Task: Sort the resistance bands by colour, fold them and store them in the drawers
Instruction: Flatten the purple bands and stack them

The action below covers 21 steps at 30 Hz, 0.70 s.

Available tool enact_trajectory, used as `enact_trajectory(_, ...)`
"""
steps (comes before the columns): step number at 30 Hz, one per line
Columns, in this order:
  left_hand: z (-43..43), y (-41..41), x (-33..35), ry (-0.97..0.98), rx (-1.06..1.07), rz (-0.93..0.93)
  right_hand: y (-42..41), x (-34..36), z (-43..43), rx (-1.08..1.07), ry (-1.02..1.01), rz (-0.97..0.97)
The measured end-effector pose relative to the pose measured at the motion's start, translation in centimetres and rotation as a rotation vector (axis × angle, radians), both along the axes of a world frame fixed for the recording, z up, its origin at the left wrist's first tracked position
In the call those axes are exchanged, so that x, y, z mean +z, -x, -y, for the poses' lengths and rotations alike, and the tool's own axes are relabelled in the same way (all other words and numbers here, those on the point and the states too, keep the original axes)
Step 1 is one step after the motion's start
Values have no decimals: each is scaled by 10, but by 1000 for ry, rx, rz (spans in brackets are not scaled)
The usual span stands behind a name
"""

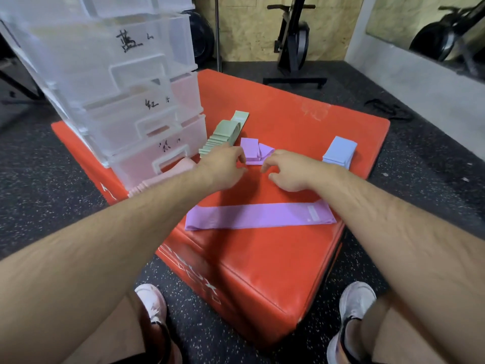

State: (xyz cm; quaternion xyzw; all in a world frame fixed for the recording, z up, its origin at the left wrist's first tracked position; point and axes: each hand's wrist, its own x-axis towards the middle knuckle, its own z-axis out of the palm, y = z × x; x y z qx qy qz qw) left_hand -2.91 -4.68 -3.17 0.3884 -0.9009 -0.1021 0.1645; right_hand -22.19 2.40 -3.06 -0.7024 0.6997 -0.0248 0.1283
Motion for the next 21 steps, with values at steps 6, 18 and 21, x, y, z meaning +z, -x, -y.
enact_trajectory(6, 32, 28, 10, 102, -38, 215, 8, -8, 47, -12, -57, -14)
enact_trajectory(18, 49, 39, 13, -96, 48, -8, 18, 11, 49, -149, 147, 343)
enact_trajectory(21, 43, 35, 24, -110, 9, -152, 11, 26, 36, -163, 187, 434)
